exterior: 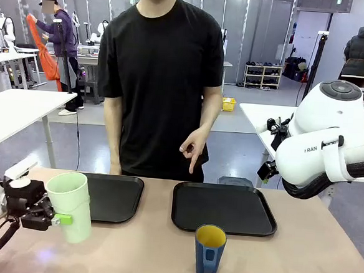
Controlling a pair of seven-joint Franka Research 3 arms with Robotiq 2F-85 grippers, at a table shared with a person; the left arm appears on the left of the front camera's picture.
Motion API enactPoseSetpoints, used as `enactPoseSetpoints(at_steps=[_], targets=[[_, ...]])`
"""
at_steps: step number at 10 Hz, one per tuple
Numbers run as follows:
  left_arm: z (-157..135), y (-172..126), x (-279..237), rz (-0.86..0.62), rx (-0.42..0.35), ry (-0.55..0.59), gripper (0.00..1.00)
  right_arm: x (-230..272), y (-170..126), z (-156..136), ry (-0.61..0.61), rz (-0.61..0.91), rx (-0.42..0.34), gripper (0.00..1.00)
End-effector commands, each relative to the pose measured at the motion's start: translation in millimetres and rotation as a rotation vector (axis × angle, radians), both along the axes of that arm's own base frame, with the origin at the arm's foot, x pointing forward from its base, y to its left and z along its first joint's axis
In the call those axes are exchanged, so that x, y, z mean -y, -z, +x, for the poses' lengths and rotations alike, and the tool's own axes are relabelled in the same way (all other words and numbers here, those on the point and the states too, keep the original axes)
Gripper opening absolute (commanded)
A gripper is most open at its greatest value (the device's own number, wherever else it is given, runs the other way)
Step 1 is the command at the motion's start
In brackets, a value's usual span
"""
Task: Sort and store the cups by type.
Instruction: Place the picked Reusable plastic cup into the Flat Tray indicated by the person.
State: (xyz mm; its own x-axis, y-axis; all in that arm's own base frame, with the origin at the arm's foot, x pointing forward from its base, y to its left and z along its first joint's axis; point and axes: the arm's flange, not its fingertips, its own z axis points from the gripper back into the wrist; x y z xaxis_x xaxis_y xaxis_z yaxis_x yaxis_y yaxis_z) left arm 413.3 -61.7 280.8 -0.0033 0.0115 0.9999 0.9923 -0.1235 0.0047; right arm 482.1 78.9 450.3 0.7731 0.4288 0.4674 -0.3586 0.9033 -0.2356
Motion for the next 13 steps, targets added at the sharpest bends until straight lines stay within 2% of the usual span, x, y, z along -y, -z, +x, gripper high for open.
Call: enactPoseSetpoints(at_steps=[1, 5, 9, 13], targets=[[18.8, -3.9, 25.9, 0.008, 0.027, -0.002, 0.87, 0.5, -0.4, 0.2, -0.002, -0.002, 0.001, 1.0], [57.8, -16.0, 112.3, -0.006, 0.031, 0.025, 0.87, 0.5, -0.4, 0.2, -0.002, -0.002, 0.001, 1.0], [84.6, -2.0, 166.5, -0.009, 0.015, 0.049, 0.87, 0.5, -0.4, 0.2, -0.002, -0.002, 0.001, 1.0], [73.0, -2.4, 157.0, -0.008, 0.03, 0.06, 0.87, 0.5, -0.4, 0.2, -0.002, -0.002, 0.001, 1.0]])
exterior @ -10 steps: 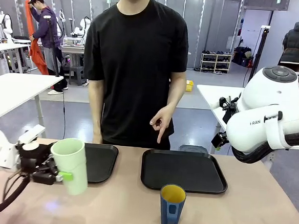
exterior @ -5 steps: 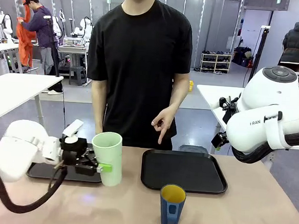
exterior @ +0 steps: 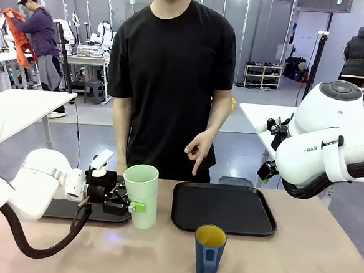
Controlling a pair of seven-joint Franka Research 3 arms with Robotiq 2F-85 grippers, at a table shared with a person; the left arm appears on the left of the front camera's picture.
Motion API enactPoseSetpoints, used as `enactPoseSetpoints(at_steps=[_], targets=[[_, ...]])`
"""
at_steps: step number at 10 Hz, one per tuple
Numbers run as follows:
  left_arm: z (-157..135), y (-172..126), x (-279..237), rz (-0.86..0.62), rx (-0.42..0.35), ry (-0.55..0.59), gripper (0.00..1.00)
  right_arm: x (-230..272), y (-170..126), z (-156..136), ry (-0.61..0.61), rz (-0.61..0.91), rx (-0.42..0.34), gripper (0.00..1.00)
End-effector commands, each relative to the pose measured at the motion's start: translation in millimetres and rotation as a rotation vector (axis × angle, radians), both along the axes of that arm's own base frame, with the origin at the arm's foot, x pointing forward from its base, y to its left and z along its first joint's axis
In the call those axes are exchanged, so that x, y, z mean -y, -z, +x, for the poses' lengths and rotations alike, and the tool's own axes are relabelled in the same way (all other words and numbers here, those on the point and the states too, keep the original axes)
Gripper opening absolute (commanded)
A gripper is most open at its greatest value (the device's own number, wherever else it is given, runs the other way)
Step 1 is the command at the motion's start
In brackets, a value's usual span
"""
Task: Sort and store the cups by type.
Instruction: Place the picked Reusable plastic cup into the Flat Tray indicated by the person.
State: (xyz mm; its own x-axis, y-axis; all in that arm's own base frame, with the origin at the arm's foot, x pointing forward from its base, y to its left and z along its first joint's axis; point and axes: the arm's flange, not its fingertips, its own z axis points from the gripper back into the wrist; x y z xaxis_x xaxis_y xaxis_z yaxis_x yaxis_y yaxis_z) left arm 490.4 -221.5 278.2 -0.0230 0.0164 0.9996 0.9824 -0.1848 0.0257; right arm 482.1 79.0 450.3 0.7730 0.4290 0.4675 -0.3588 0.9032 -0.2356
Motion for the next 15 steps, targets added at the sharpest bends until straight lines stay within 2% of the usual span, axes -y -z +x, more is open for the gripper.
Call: enactPoseSetpoints(at_steps=[1, 2, 4, 7, 11, 15], targets=[[0.0, -0.1, 1.6, -0.001, 0.001, 0.003, 0.87, 0.6, -0.4, 0.2, -0.001, -0.002, 0.001, 1.0], [3.2, 2.4, 8.0, -0.016, 0.017, 0.015, 0.87, 0.6, -0.4, 0.2, -0.001, -0.002, 0.001, 1.0], [16.2, 5.4, 29.4, -0.024, 0.035, -0.043, 0.87, 0.6, -0.4, 0.2, -0.001, -0.002, 0.001, 1.0], [33.1, 12.4, 55.4, -0.062, -0.02, -0.09, 0.87, 0.6, -0.4, 0.2, -0.001, -0.002, 0.001, 1.0], [36.6, 21.1, 85.7, -0.051, -0.03, -0.265, 0.87, 0.6, -0.4, 0.2, -0.001, -0.002, 0.001, 1.0], [43.9, 26.1, 104.4, -0.088, -0.05, -0.38, 0.87, 0.6, -0.4, 0.2, -0.001, -0.002, 0.001, 1.0]])
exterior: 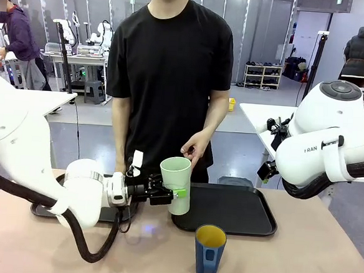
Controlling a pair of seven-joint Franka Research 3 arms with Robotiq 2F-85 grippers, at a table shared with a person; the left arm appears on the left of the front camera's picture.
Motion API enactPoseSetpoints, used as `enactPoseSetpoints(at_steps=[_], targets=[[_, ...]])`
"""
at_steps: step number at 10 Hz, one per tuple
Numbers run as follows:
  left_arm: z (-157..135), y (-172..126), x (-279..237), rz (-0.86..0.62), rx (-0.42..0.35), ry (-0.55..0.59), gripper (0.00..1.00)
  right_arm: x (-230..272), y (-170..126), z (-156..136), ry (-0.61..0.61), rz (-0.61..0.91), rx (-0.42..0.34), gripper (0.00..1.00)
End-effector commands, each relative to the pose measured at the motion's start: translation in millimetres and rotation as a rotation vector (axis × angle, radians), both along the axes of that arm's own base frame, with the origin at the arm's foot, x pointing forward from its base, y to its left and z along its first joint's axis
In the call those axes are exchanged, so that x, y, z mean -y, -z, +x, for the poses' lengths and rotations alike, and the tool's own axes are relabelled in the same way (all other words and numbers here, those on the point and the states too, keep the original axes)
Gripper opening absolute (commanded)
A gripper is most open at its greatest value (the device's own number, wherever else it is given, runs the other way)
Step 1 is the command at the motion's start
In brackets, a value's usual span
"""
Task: Sort and store the cups by type.
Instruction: Place the picked Reusable plastic cup into the Flat Tray indicated by the person.
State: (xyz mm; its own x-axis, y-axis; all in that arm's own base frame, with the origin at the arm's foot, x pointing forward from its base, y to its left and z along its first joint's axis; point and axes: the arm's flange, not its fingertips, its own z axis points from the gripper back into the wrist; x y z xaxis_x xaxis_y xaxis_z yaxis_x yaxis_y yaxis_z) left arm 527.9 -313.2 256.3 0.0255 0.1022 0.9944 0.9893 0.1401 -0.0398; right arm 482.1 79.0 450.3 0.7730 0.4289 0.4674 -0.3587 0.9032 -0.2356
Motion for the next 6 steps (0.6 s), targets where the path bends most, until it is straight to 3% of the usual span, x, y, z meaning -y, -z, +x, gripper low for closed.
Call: enactPoseSetpoints(at_steps=[1, 6], targets=[[7.2, 5.9, 18.1, 0.003, 0.014, -0.047, 0.87, 0.6, -0.4, 0.2, -0.001, -0.002, 0.001, 1.0], [15.7, 9.3, 39.3, -0.003, 0.0, -0.143, 0.87, 0.6, -0.4, 0.2, -0.001, -0.002, 0.001, 1.0]])
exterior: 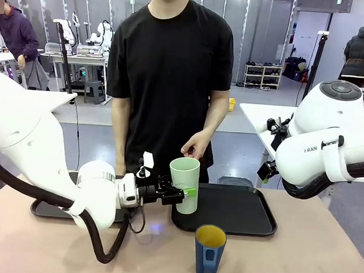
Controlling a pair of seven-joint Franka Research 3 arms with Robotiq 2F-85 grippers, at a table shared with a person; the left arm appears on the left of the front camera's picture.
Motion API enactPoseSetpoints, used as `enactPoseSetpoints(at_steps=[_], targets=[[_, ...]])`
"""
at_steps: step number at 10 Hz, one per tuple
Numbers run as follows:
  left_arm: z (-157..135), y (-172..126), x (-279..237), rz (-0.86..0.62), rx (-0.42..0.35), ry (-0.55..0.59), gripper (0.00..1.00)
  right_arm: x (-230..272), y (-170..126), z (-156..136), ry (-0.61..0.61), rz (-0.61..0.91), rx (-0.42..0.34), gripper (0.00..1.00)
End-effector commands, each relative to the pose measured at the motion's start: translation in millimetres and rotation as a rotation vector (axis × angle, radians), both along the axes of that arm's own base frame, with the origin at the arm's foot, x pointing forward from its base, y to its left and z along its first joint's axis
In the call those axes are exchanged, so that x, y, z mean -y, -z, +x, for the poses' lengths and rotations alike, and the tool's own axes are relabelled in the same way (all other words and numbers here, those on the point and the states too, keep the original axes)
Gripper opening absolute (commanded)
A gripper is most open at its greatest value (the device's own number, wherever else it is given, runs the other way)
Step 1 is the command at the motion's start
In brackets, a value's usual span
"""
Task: Sort and store the cups by type.
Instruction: Place the picked Reusable plastic cup into the Flat Tray indicated by the person.
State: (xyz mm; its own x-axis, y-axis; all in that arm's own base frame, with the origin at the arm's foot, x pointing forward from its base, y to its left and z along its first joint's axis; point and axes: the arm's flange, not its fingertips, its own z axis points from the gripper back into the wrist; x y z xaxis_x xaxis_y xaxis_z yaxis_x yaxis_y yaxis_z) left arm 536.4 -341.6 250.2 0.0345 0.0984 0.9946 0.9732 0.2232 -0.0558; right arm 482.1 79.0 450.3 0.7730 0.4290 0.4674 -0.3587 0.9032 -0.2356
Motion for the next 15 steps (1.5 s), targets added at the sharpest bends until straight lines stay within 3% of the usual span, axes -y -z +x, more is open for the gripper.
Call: enactPoseSetpoints(at_steps=[1, 15], targets=[[11.3, 3.8, 12.6, -0.002, 0.023, -0.075, 0.87, 0.6, -0.4, 0.2, -0.001, -0.002, 0.001, 1.0], [33.9, 42.6, 47.5, 0.037, 0.0, -0.125, 0.87, 0.6, -0.4, 0.2, -0.001, -0.002, 0.001, 1.0]])
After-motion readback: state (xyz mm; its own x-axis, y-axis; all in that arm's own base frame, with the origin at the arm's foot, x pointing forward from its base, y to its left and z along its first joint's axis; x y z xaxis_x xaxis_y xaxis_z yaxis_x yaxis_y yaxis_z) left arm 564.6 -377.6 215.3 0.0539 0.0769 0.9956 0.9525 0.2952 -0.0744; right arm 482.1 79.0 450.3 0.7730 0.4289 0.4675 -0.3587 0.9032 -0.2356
